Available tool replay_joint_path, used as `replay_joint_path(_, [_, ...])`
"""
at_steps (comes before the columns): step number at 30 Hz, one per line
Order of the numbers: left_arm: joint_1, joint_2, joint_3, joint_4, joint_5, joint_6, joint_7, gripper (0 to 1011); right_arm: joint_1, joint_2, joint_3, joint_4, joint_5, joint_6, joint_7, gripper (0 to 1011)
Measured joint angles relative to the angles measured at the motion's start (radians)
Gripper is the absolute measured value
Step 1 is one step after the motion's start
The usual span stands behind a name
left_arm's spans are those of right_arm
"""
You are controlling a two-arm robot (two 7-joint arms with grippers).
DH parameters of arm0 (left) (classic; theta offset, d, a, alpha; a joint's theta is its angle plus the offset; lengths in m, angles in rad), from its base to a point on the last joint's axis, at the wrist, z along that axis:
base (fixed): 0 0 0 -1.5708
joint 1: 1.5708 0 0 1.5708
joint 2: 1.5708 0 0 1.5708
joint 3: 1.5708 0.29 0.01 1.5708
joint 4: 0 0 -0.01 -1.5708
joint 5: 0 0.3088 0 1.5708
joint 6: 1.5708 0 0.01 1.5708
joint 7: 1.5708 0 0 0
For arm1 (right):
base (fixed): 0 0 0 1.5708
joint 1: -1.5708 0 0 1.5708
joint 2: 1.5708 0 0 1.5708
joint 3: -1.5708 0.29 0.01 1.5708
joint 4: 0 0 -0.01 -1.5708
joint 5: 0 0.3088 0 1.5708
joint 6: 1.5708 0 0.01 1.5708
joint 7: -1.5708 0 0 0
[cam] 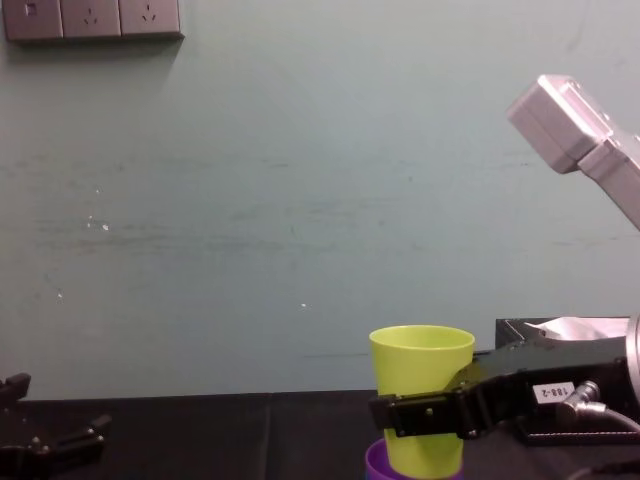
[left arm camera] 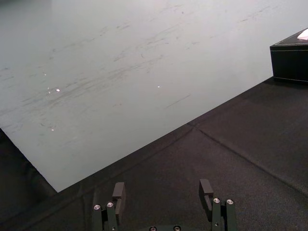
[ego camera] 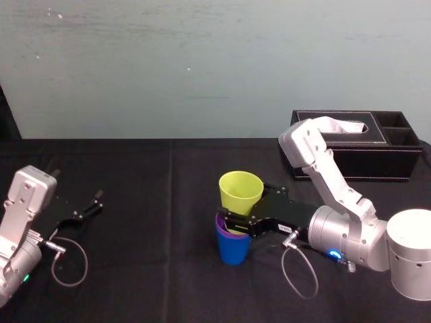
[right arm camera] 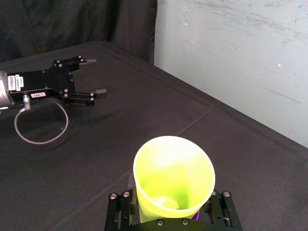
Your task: Stack the three plastic cups sequentially using one hand.
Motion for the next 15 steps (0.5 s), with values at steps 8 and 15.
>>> replay_joint_path(8, [0.000,0.000,0.000,0.000,0.000,0.000,0.000,1000,0.000,0.000,-0.006,0.005,-0.008,-0.011,-0.006,736])
replay_joint_path(15, [0.000,0.000,0.000,0.000,0.000,0.000,0.000,1000,-0.002,-0.005,-0.004,0.011,-0.011,-0.018,-0.011,736])
